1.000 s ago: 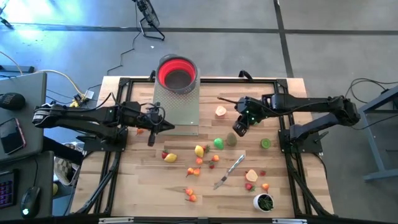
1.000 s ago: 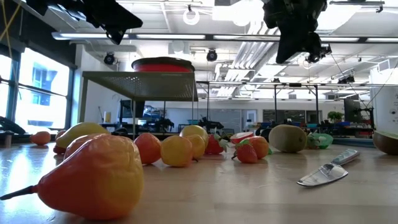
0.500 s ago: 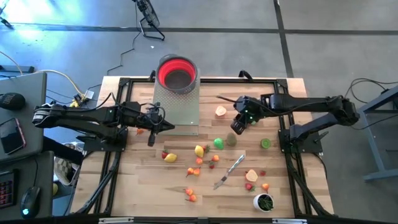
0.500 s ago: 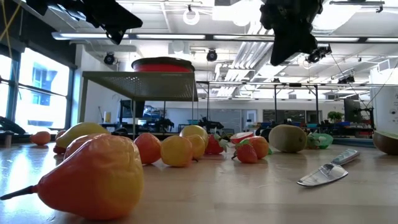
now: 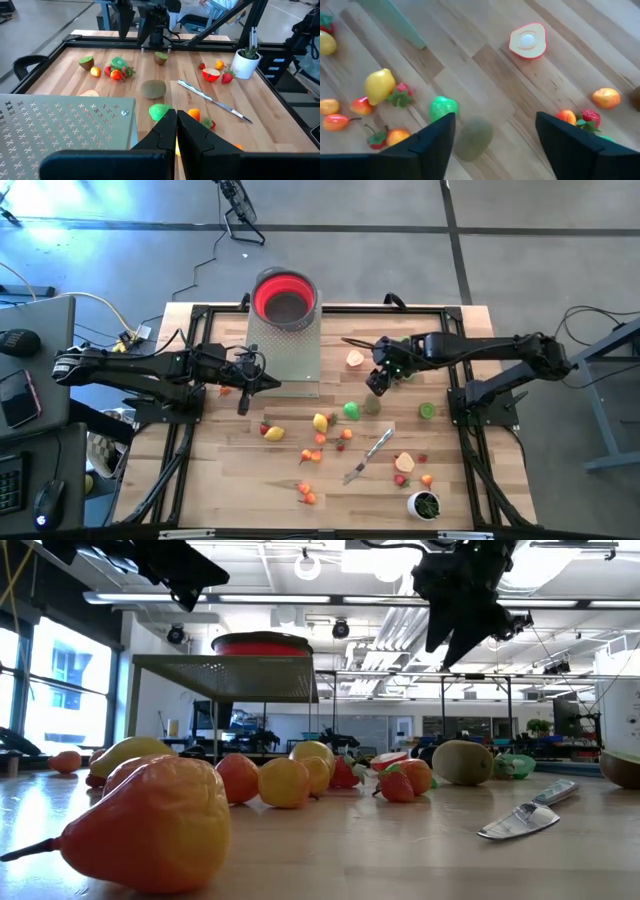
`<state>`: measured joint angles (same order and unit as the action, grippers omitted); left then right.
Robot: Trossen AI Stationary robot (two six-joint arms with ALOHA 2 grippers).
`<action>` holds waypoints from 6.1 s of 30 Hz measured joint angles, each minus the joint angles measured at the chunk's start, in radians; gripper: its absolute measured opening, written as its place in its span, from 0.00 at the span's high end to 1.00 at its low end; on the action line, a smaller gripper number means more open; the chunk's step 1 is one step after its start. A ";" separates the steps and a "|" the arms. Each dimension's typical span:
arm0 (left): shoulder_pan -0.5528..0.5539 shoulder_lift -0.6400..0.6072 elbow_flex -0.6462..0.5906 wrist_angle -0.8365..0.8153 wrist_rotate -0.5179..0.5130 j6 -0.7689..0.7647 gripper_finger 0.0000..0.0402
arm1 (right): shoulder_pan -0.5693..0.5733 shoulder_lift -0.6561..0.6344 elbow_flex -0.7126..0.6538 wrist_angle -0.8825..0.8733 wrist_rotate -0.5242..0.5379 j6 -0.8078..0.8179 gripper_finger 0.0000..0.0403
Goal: Pick & Place Fruit
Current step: Put the kiwi into the red strainer on the shelf
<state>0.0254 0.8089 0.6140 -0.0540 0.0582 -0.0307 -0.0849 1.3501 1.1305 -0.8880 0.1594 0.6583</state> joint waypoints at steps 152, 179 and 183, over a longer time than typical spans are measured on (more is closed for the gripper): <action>0.001 0.000 0.000 0.000 -0.100 -0.054 0.97 | -0.010 -0.133 -0.001 0.070 0.135 -0.132 0.46; 0.001 0.048 0.000 0.014 -0.190 -0.166 0.27 | -0.009 -0.133 -0.001 0.092 0.125 -0.180 0.46; 0.000 0.050 0.000 0.031 -0.141 -0.166 0.20 | -0.009 -0.133 -0.001 0.102 0.107 -0.202 0.46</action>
<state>0.0257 0.8592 0.6140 -0.0228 -0.0825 -0.1967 -0.0937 1.2171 1.1294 -0.7862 0.2665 0.4559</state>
